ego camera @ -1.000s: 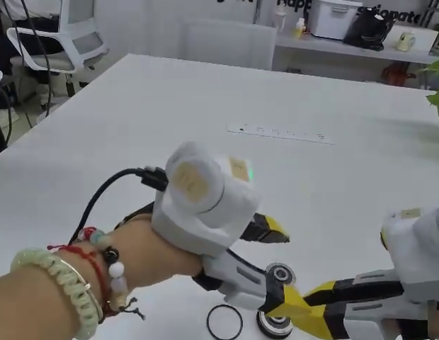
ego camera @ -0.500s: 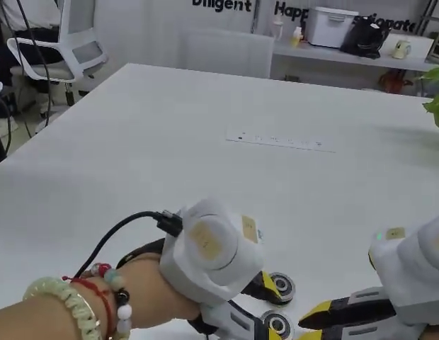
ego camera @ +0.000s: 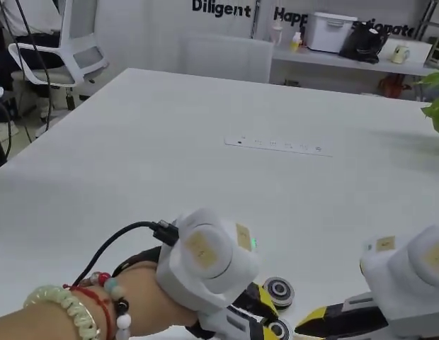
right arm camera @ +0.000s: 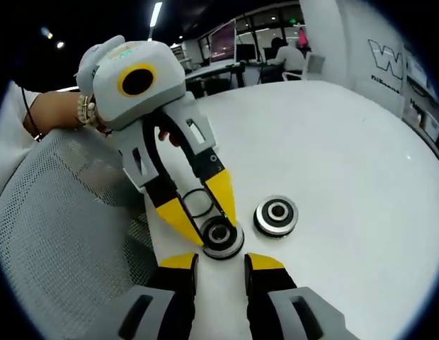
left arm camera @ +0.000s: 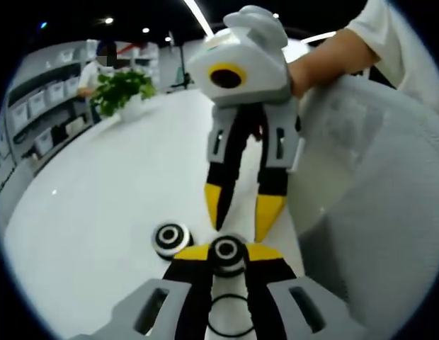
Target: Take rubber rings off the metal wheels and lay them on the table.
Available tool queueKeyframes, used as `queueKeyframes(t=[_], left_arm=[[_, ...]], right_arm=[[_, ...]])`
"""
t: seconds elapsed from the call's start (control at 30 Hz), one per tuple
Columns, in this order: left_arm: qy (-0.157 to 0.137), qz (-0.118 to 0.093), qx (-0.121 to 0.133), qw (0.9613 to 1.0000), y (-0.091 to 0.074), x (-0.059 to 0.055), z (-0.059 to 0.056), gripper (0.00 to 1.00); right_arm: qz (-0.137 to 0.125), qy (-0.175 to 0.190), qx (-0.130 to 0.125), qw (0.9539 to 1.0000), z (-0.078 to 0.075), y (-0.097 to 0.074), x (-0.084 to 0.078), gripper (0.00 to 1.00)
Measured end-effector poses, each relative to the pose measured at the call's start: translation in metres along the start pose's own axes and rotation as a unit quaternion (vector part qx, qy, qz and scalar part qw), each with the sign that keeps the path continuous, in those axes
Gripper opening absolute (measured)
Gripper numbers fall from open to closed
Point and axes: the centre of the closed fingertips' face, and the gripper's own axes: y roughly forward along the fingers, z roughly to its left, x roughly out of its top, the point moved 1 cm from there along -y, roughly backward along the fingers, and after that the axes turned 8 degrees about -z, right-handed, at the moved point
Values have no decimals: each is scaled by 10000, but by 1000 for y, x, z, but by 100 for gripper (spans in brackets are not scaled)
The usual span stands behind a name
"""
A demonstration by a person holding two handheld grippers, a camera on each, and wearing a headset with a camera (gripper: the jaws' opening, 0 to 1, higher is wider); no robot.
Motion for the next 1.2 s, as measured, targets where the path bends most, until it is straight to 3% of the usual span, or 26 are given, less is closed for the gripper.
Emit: queueKeyframes(t=[0.17,0.5,0.67,1.2], left_arm=[[-187,-46,51,9998,0,-2,3,14],[-197,-99,42,9997,0,-3,2,14],[-201,-236,29,9995,-2,-4,2,14],[-224,-353,40,9991,-2,-4,3,14]], right_arm=[[75,-86,46,9999,3,5,-3,25],[123,-294,-68,9995,0,10,-4,23],[65,-126,-71,9999,-1,10,-3,22],[113,-159,-48,9998,-1,8,-3,19]])
